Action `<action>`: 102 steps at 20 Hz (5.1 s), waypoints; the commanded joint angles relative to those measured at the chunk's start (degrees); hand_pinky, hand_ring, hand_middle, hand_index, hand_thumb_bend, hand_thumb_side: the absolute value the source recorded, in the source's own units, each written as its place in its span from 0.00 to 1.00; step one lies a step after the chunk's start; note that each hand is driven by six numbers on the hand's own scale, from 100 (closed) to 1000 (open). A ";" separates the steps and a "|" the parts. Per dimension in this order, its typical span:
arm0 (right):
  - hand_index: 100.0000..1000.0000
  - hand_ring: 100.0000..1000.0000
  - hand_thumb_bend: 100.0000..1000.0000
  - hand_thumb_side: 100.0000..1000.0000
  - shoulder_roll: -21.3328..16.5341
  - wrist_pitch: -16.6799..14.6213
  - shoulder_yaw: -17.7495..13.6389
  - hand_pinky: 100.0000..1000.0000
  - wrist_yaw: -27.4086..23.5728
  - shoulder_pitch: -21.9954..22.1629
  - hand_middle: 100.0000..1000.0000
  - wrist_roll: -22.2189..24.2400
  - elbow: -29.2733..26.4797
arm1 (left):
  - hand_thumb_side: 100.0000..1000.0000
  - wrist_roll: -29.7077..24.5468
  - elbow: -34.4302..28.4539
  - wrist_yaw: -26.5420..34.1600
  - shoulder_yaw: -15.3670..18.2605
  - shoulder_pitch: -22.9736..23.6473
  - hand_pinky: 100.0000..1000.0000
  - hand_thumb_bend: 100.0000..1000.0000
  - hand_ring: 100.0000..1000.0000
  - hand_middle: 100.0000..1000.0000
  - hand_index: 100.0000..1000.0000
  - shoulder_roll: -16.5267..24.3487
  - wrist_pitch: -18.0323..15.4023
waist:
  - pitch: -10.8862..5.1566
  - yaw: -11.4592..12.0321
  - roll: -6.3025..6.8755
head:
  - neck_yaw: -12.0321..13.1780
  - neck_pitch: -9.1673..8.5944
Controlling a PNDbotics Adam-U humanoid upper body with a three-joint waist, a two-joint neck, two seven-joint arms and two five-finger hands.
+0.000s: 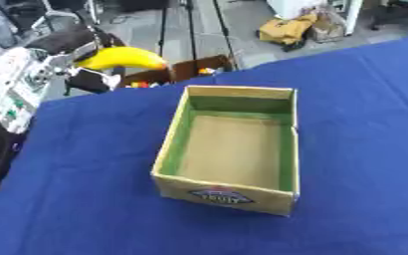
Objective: Pick up objects on the table and place them in the box.
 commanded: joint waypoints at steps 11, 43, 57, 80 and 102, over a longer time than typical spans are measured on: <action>0.90 0.84 0.00 1.00 0.85 -0.44 -0.18 0.70 0.28 -0.85 0.77 0.43 -0.83 | 0.28 -2.72 -9.53 8.78 -5.08 -1.24 0.10 0.00 0.34 0.51 0.67 -1.86 1.46 | -3.07 -0.19 -1.02 | -1.47 1.00; 0.90 0.84 0.00 1.00 2.18 -0.60 0.07 0.70 -0.09 -2.26 0.76 0.50 -0.83 | 0.29 8.78 -1.40 0.26 -7.59 2.46 0.03 0.00 0.29 0.46 0.64 -18.23 6.35 | -1.68 -1.92 -1.10 | -0.89 -0.49; 0.90 0.84 0.00 1.00 2.35 -0.43 0.05 0.70 -0.07 -2.50 0.76 0.41 -0.83 | 0.29 13.78 3.13 -8.25 -6.83 3.65 0.04 0.00 0.29 0.46 0.64 -21.83 7.19 | -1.18 -2.04 -1.47 | -0.21 -0.91; 0.90 0.84 0.00 1.00 2.43 -0.34 0.08 0.70 -0.16 -3.19 0.76 0.27 -0.83 | 0.19 19.09 8.18 -11.15 -6.12 4.75 0.25 0.00 0.52 0.69 0.80 -24.37 5.95 | 0.01 -2.84 -1.37 | 0.18 -1.87; 0.90 0.84 0.00 1.00 2.66 -0.13 -0.11 0.70 -0.02 -2.12 0.76 -0.26 -0.83 | 0.37 12.65 -5.18 -7.75 -6.58 3.83 0.53 0.00 0.74 0.83 0.91 -21.58 6.68 | -1.80 -1.50 -1.65 | -0.64 -0.42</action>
